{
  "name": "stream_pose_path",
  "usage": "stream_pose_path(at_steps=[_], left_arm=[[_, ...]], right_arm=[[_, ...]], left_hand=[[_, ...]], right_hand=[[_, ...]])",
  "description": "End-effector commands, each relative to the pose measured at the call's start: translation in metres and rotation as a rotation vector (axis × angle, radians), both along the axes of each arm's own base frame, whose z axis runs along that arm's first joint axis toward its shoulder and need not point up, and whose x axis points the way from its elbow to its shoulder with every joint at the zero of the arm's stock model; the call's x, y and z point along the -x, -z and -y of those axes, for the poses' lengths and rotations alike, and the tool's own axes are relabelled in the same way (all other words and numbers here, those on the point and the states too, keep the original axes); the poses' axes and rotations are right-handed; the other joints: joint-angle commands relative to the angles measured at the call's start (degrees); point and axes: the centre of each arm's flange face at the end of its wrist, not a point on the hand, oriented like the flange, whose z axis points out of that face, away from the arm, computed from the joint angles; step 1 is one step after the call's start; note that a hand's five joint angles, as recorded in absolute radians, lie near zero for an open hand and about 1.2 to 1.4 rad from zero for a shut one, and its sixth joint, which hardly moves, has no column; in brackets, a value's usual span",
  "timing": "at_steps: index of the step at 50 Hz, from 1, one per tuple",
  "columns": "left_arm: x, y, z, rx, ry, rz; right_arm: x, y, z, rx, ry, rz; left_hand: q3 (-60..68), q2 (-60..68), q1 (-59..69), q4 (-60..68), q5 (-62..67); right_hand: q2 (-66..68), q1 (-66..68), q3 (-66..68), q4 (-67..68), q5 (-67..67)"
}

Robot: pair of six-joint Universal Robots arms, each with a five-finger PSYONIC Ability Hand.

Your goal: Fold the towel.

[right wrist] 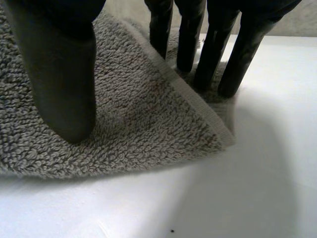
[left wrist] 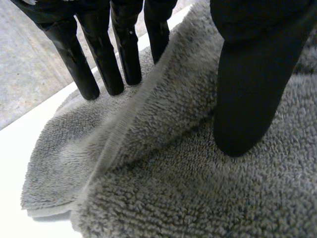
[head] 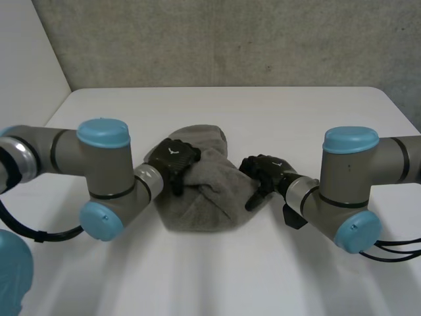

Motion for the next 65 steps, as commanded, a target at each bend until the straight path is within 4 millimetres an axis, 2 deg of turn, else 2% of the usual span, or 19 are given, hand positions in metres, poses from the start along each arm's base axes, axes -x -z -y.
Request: stream_pose_path(at_steps=[1, 4, 10, 12, 13, 15, 16, 18, 22, 27, 29, 32, 34, 35, 37, 45, 52, 56, 65], left_arm=[[0.006, 0.001, 0.007, 0.073, -0.020, -0.004], [0.006, -0.009, 0.015, 0.135, -0.058, -0.027], [0.012, -0.045, 0.029, 0.270, -0.086, -0.098], [0.014, -0.095, 0.036, 0.416, -0.096, -0.186], [0.014, -0.096, 0.036, 0.417, -0.096, -0.187], [0.010, -0.167, 0.032, 0.637, -0.129, -0.341], [0.010, -0.167, 0.032, 0.638, -0.129, -0.342], [-0.005, -0.230, 0.016, 0.856, -0.175, -0.504], [-0.017, -0.265, -0.002, 0.986, -0.185, -0.617], [-0.023, -0.249, -0.006, 0.921, -0.187, -0.571], [-0.024, -0.234, -0.006, 0.862, -0.189, -0.527], [-0.026, -0.198, -0.009, 0.722, -0.184, -0.417], [-0.030, -0.151, -0.011, 0.554, -0.181, -0.302], [-0.030, -0.151, -0.011, 0.553, -0.181, -0.301], [-0.034, -0.103, -0.018, 0.395, -0.172, -0.182], [-0.047, -0.025, -0.045, 0.184, -0.117, 0.113], [-0.050, -0.017, -0.056, 0.172, -0.098, 0.172], [-0.051, -0.022, -0.056, 0.183, -0.103, 0.165], [-0.053, -0.045, -0.054, 0.196, -0.141, 0.073]], right_arm=[[-0.006, 0.001, 0.002, 0.012, -0.013, 0.004], [-0.009, -0.005, 0.006, 0.033, -0.019, 0.017], [-0.017, -0.034, 0.022, 0.141, -0.023, 0.056], [-0.021, -0.082, 0.041, 0.312, -0.010, 0.108], [-0.021, -0.082, 0.041, 0.313, -0.010, 0.108], [-0.020, -0.170, 0.046, 0.645, 0.016, 0.211], [-0.020, -0.170, 0.046, 0.647, 0.016, 0.212], [-0.009, -0.236, 0.029, 0.944, 0.050, 0.306], [-0.002, -0.266, 0.013, 1.113, 0.062, 0.364], [-0.008, -0.242, 0.004, 1.043, 0.000, 0.301], [-0.010, -0.213, 0.004, 0.965, -0.039, 0.183], [-0.010, -0.192, 0.004, 0.914, -0.060, 0.103], [-0.010, -0.157, 0.002, 0.841, -0.096, -0.051], [-0.010, -0.157, 0.002, 0.840, -0.096, -0.051], [-0.006, -0.124, -0.003, 0.763, -0.138, -0.187], [0.003, -0.047, -0.020, 0.583, -0.236, -0.366], [0.008, -0.021, -0.020, 0.511, -0.217, -0.416], [0.018, -0.019, -0.014, 0.494, -0.144, -0.445], [0.025, -0.015, -0.010, 0.458, -0.058, -0.473]], left_hand=[[35.14, 35.14, 35.26, 35.11, 35.80], [48.35, 48.35, 48.47, 48.32, 49.01], [48.36, 48.36, 48.49, 48.34, 49.02], [48.36, 48.36, 48.49, 48.34, 49.02], [48.36, 48.36, 48.49, 48.34, 49.02], [48.36, 48.36, 48.49, 48.34, 49.02], [48.36, 48.36, 48.49, 48.34, 49.02], [48.36, 48.36, 48.49, 48.34, 49.02], [48.36, 48.36, 48.49, 48.34, 49.02], [48.36, 48.36, 48.49, 48.34, 49.02], [48.36, 48.36, 48.49, 48.34, 49.02], [48.36, 48.36, 48.49, 48.34, 49.02], [48.36, 48.36, 48.49, 48.34, 49.02], [48.36, 48.36, 48.49, 48.34, 49.02], [48.36, 48.36, 48.49, 48.34, 49.02], [48.36, 48.36, 48.49, 48.34, 49.02], [48.36, 48.36, 48.49, 48.34, 49.02], [48.36, 48.36, 48.49, 48.34, 49.02], [48.36, 48.36, 48.49, 48.34, 49.02]], right_hand=[[31.14, 31.46, 31.04, 31.26, 30.56], [50.82, 51.13, 50.72, 50.94, 50.23], [50.89, 51.21, 50.79, 51.01, 50.31], [50.89, 51.21, 50.79, 51.01, 50.31], [50.89, 51.21, 50.79, 51.01, 50.31], [50.89, 51.21, 50.79, 51.01, 50.31], [50.89, 51.21, 50.79, 51.01, 50.31], [50.89, 51.21, 50.79, 51.01, 50.31], [50.89, 51.21, 50.79, 51.01, 50.31], [50.89, 51.21, 50.79, 51.01, 50.31], [50.89, 51.21, 50.79, 51.01, 50.31], [50.89, 51.21, 50.79, 51.01, 50.31], [50.89, 51.21, 50.79, 51.01, 50.31], [50.89, 51.21, 50.79, 51.01, 50.31], [50.89, 51.21, 50.79, 51.01, 50.31], [50.89, 51.21, 50.79, 51.01, 50.31], [46.95, 47.27, 46.85, 47.07, 46.37], [3.44, 3.75, 3.34, 3.56, 2.85], [0.99, 1.31, 0.89, 1.11, 0.41]])
